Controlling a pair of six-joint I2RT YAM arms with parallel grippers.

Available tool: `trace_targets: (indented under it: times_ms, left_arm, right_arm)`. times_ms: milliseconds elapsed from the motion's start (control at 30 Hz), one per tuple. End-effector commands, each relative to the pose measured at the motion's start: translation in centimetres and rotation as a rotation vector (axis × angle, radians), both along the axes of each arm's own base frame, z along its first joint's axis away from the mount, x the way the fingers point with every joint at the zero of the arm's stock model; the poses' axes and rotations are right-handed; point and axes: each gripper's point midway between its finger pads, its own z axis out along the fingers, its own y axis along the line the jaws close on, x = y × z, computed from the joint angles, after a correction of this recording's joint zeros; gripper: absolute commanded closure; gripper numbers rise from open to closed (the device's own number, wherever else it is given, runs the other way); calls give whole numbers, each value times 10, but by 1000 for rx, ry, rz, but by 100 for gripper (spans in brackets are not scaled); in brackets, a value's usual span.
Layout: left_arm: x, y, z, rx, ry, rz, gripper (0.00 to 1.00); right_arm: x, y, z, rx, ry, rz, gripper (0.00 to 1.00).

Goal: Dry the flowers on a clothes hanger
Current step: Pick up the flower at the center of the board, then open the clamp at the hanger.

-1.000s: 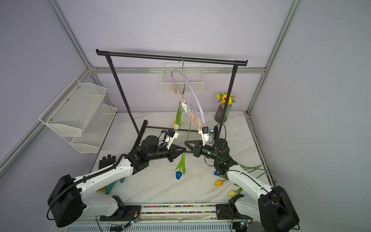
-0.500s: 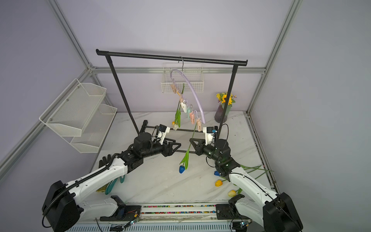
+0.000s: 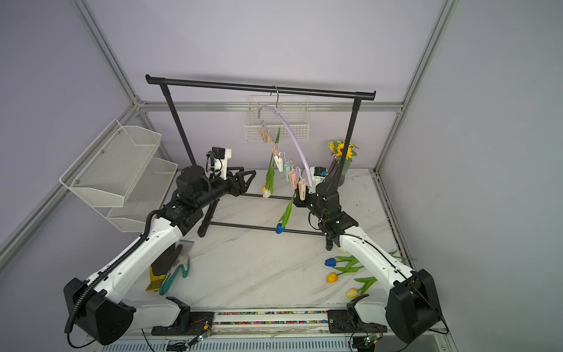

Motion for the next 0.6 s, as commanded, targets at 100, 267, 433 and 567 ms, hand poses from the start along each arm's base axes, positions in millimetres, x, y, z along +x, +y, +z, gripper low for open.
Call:
trace_targets:
  times_ms: [100,267,433,567]
  left_arm:
    - [27,-9,20,25,-23,-71,29]
    - [40,-23,28,61,-36,-137,27]
    - [53,-36,33,69,-19,-193,26]
    - [60,-47,36,49,-20,-237,26]
  right_arm:
    - [41,-8,5,-7,42,-13,100]
    - [64,8,20,2,-2,80,100]
    - [77,23,41,34,-70,142,100]
    - [85,31,54,48,-113,176,100]
